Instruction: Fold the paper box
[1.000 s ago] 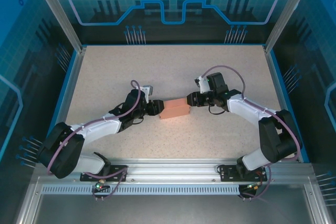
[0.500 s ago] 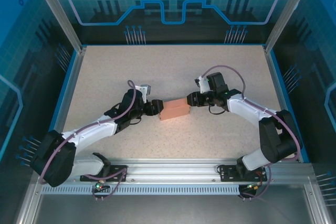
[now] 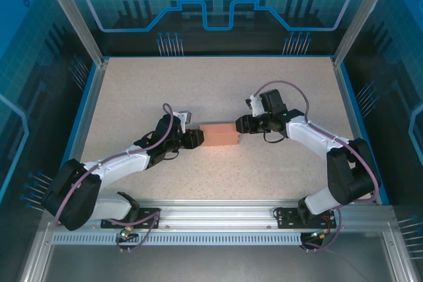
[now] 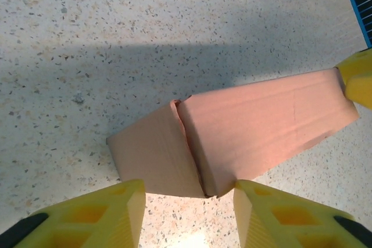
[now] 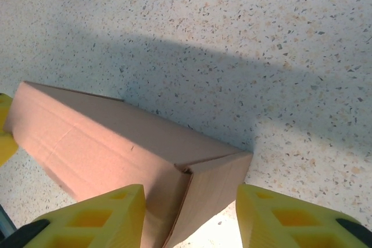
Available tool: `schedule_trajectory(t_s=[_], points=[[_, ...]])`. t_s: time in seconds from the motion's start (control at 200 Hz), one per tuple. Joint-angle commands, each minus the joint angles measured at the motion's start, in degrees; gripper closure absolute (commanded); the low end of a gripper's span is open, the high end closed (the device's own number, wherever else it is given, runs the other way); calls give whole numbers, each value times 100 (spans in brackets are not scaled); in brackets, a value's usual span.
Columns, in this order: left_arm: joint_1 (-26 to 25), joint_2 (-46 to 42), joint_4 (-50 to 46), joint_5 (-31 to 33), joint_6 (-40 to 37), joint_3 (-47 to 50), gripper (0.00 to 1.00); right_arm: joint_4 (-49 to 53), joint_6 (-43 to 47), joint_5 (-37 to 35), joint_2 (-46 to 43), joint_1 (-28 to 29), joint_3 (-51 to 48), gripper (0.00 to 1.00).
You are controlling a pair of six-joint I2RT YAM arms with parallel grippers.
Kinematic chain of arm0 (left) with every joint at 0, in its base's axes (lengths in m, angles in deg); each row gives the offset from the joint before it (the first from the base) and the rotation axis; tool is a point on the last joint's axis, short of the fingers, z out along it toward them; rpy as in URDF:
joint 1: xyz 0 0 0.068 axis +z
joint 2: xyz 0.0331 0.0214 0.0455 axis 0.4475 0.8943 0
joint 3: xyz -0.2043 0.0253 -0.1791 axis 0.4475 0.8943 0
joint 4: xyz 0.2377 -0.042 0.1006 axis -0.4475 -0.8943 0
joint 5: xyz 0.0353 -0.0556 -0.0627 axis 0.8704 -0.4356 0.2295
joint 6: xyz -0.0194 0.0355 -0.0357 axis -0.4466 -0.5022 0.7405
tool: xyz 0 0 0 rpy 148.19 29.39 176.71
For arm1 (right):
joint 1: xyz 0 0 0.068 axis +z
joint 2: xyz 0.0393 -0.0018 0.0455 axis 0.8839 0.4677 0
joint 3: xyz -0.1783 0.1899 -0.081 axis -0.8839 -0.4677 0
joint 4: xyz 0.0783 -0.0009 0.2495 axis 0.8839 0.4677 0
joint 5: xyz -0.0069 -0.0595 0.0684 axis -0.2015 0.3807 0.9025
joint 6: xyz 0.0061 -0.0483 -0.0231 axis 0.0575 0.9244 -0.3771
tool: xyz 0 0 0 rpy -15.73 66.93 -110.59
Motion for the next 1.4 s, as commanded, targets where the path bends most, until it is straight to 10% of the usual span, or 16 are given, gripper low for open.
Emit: schedule_trajectory(t_s=[0.0,0.73,1.396], points=[[46,132,133,-153,3,107,57,130,-14,175,-176,55,175,53],[154,-157,185,-216,-118,-230,32,35,17,299,21,74,-19,52],[324,786,647,-573,63,-166,60,-55,24,354,211,82,-170,56]])
